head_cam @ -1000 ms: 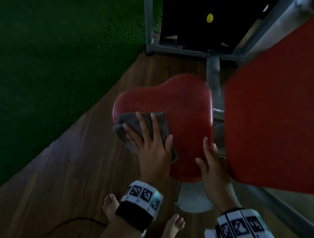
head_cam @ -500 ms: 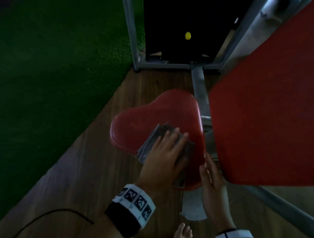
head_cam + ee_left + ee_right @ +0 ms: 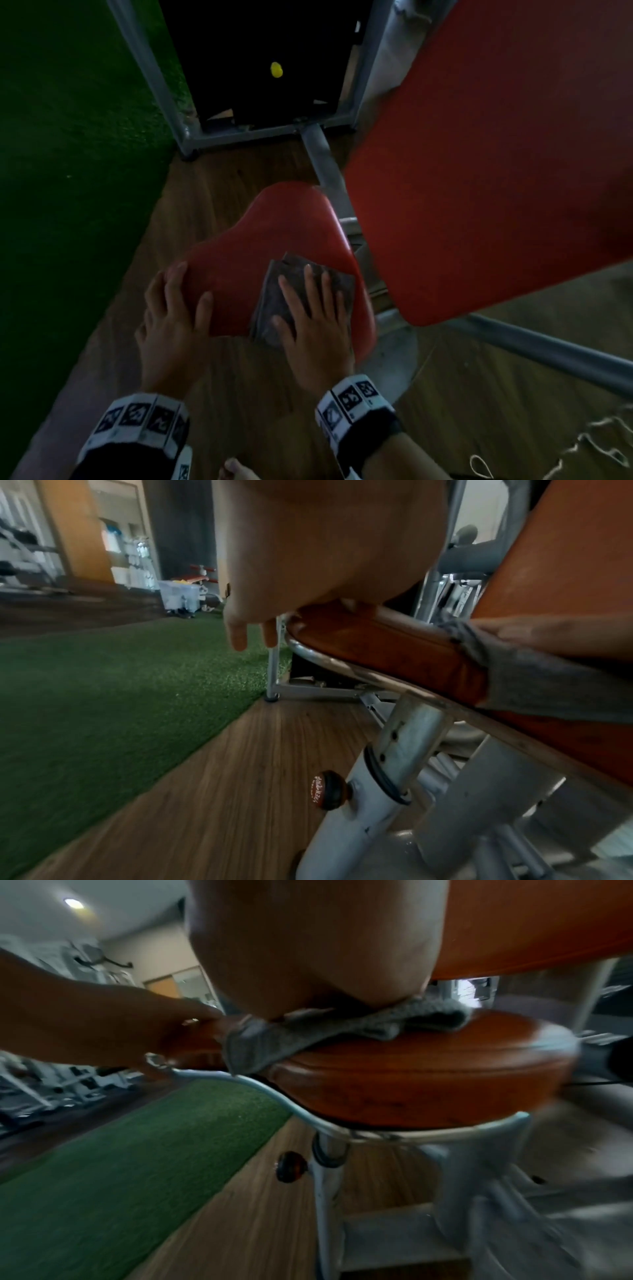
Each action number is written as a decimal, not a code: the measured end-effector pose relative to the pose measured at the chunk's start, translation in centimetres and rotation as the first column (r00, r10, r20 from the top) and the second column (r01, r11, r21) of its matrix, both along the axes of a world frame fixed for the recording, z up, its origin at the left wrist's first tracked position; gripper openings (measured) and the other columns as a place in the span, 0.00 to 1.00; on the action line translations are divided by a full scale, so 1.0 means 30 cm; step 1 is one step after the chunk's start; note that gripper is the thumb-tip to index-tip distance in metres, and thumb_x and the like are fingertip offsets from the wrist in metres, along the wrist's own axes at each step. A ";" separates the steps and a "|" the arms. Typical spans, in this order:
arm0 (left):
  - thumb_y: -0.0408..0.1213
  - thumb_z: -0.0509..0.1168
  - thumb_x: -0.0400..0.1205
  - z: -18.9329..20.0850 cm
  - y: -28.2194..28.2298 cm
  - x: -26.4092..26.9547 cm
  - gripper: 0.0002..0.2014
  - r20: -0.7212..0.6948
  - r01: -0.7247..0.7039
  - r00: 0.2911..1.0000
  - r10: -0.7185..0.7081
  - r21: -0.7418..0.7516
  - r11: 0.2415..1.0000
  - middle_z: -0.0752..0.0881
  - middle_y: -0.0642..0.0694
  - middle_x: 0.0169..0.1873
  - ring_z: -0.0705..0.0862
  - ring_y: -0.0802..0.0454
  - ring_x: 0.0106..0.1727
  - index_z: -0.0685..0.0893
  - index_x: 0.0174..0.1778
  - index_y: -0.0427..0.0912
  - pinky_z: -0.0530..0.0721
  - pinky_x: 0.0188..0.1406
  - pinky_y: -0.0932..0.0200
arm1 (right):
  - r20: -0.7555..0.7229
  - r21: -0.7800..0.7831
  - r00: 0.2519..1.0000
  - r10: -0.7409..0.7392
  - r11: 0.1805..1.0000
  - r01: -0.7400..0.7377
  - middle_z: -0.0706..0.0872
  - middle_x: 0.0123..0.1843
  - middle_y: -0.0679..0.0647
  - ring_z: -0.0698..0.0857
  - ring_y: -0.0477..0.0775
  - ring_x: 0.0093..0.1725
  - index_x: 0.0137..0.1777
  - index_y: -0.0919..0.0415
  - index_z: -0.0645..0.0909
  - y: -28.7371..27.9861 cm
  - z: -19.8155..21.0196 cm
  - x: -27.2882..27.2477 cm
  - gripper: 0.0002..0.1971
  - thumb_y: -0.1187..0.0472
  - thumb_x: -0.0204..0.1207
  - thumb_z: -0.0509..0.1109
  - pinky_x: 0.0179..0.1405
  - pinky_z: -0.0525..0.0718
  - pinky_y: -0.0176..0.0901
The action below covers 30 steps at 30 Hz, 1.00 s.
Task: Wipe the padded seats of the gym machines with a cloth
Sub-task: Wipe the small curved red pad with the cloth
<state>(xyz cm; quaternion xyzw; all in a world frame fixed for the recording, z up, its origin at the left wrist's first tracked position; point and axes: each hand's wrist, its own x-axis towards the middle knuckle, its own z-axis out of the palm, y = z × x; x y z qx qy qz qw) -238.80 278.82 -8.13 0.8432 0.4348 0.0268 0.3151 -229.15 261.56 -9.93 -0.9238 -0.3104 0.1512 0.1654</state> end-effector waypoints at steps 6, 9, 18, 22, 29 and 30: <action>0.60 0.50 0.83 -0.006 0.009 -0.002 0.29 0.013 -0.001 1.000 0.002 -0.055 0.998 0.52 0.50 0.82 0.58 0.33 0.80 0.48 0.79 0.69 0.58 0.73 0.24 | 0.026 -0.044 0.981 -0.190 0.981 0.191 0.36 0.87 0.48 0.36 0.52 0.85 0.85 0.38 0.44 -0.147 -0.047 0.050 0.30 0.36 0.84 0.43 0.83 0.51 0.59; 0.61 0.50 0.82 -0.007 0.020 -0.004 0.29 0.026 0.010 1.000 -0.008 -0.081 0.997 0.53 0.49 0.82 0.59 0.32 0.80 0.48 0.79 0.68 0.60 0.72 0.23 | -0.054 0.022 0.976 -0.213 0.977 0.214 0.34 0.86 0.42 0.36 0.47 0.85 0.84 0.36 0.45 -0.192 -0.049 0.046 0.31 0.34 0.82 0.43 0.84 0.52 0.57; 0.60 0.52 0.84 -0.001 0.029 -0.014 0.29 0.054 0.014 0.998 -0.007 -0.124 0.992 0.52 0.49 0.82 0.60 0.32 0.79 0.48 0.79 0.69 0.62 0.71 0.24 | -0.108 0.190 0.927 -0.359 0.908 0.373 0.43 0.87 0.51 0.47 0.55 0.86 0.84 0.40 0.43 -0.244 -0.063 -0.128 0.36 0.31 0.79 0.47 0.81 0.59 0.63; 0.61 0.52 0.83 -0.006 0.035 -0.013 0.29 0.053 0.016 0.999 -0.008 -0.146 0.989 0.52 0.49 0.82 0.59 0.32 0.79 0.49 0.79 0.69 0.61 0.72 0.24 | -0.351 0.259 0.755 -0.554 0.717 0.647 0.52 0.86 0.53 0.56 0.53 0.83 0.85 0.48 0.48 -0.163 -0.031 -0.096 0.37 0.40 0.81 0.58 0.78 0.63 0.51; 0.60 0.52 0.83 -0.010 0.035 -0.011 0.29 0.071 0.022 0.997 -0.012 -0.141 0.990 0.52 0.48 0.82 0.59 0.32 0.80 0.48 0.79 0.69 0.61 0.72 0.24 | -0.148 0.006 0.546 -0.824 0.552 0.834 0.49 0.87 0.53 0.54 0.63 0.82 0.86 0.48 0.45 -0.012 -0.062 -0.069 0.38 0.35 0.80 0.52 0.70 0.70 0.65; 0.60 0.52 0.83 -0.007 0.034 -0.012 0.29 0.075 0.025 0.997 -0.015 -0.140 0.990 0.52 0.48 0.82 0.59 0.32 0.80 0.49 0.79 0.68 0.61 0.72 0.24 | -0.139 0.040 0.574 -0.807 0.575 0.817 0.49 0.87 0.53 0.53 0.63 0.82 0.86 0.48 0.45 -0.021 -0.071 -0.095 0.38 0.34 0.80 0.50 0.72 0.68 0.63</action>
